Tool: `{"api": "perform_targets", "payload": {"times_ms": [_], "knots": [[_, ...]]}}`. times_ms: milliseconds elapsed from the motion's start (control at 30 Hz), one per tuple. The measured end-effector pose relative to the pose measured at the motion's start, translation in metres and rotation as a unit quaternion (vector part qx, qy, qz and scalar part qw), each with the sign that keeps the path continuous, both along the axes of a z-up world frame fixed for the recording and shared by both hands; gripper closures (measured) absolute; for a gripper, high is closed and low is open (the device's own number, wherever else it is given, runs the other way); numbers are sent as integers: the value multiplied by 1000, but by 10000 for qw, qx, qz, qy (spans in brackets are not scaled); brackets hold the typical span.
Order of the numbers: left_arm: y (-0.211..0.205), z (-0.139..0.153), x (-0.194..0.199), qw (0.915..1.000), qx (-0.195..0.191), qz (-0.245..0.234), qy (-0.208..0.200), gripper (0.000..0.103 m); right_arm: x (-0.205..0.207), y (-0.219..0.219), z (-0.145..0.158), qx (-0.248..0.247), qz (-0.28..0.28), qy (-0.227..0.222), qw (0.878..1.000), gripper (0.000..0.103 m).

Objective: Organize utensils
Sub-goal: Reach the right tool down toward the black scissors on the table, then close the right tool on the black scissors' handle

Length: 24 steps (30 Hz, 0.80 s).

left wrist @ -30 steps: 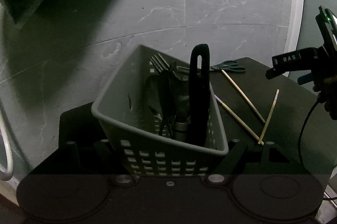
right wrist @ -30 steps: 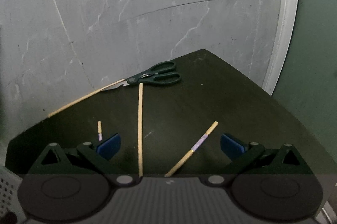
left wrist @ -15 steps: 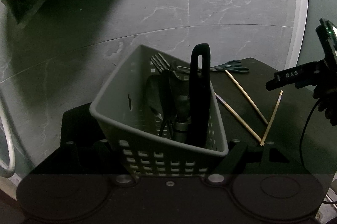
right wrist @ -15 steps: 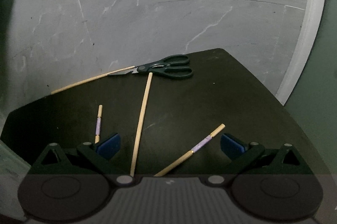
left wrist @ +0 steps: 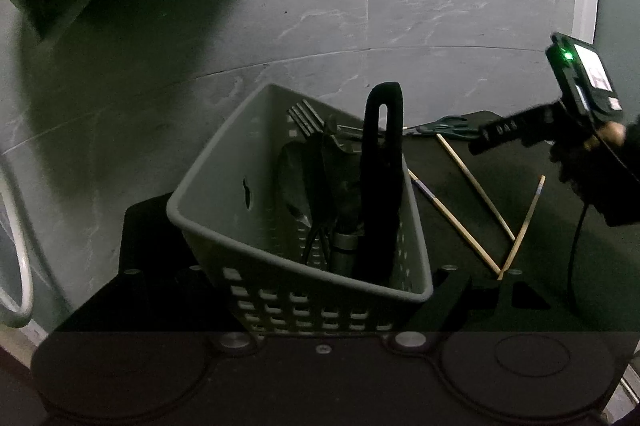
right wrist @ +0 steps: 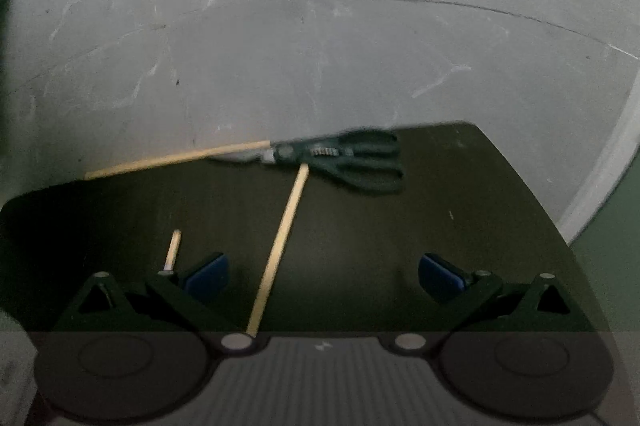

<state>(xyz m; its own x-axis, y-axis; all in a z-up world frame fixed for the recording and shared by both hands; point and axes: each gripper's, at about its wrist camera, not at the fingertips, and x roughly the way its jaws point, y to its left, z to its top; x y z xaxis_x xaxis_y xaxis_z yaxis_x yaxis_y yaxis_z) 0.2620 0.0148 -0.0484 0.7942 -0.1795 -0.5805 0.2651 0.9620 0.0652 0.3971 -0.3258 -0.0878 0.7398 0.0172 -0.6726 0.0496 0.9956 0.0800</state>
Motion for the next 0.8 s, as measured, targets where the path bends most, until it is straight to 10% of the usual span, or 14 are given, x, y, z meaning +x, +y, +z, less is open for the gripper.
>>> {"api": "perform_targets", "payload": {"times_ms": [500,800], "knots": [[-6,0,0,9998,35,177,24,21,123,-53,1,661,790,-416,9938,0],[-7,1,0,9998,58,179,42,21,153,-69,-22,1344,676,307,9881,1]]}}
